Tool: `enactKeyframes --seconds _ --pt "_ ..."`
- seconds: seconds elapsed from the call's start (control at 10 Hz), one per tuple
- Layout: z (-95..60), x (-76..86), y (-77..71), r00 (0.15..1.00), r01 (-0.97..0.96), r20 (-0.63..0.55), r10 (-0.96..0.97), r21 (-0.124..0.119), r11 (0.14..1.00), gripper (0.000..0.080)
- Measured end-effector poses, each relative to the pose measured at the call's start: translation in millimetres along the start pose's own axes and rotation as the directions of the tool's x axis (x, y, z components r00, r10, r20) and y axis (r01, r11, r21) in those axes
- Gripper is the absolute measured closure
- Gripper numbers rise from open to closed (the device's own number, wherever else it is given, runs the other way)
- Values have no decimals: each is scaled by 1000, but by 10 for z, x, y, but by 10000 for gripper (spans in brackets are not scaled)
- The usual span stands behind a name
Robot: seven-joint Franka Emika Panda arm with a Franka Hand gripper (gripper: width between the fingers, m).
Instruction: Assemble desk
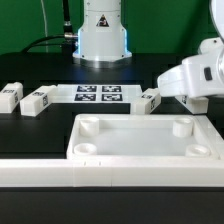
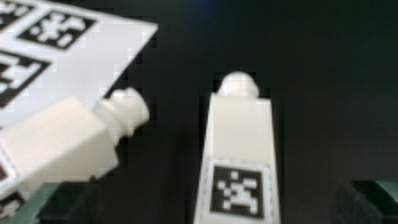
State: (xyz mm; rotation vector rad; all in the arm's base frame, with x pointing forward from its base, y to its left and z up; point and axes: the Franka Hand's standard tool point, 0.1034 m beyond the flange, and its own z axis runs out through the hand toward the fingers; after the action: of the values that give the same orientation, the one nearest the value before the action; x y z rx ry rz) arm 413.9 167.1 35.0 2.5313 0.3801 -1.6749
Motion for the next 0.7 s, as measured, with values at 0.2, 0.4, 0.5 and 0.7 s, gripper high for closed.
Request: enactKeyframes --seconds 0.2,0.4,0.5,0.7 --pt "-17 72 -2 1000 10 19 -11 2 1000 150" --pt "-11 134 -8 1000 14 -2 -14 4 1000 150" --pt "8 186 -26 1000 15 -19 -15 4 1000 150" --pt "57 249 -59 999 17 -36 -17 0 1000 150"
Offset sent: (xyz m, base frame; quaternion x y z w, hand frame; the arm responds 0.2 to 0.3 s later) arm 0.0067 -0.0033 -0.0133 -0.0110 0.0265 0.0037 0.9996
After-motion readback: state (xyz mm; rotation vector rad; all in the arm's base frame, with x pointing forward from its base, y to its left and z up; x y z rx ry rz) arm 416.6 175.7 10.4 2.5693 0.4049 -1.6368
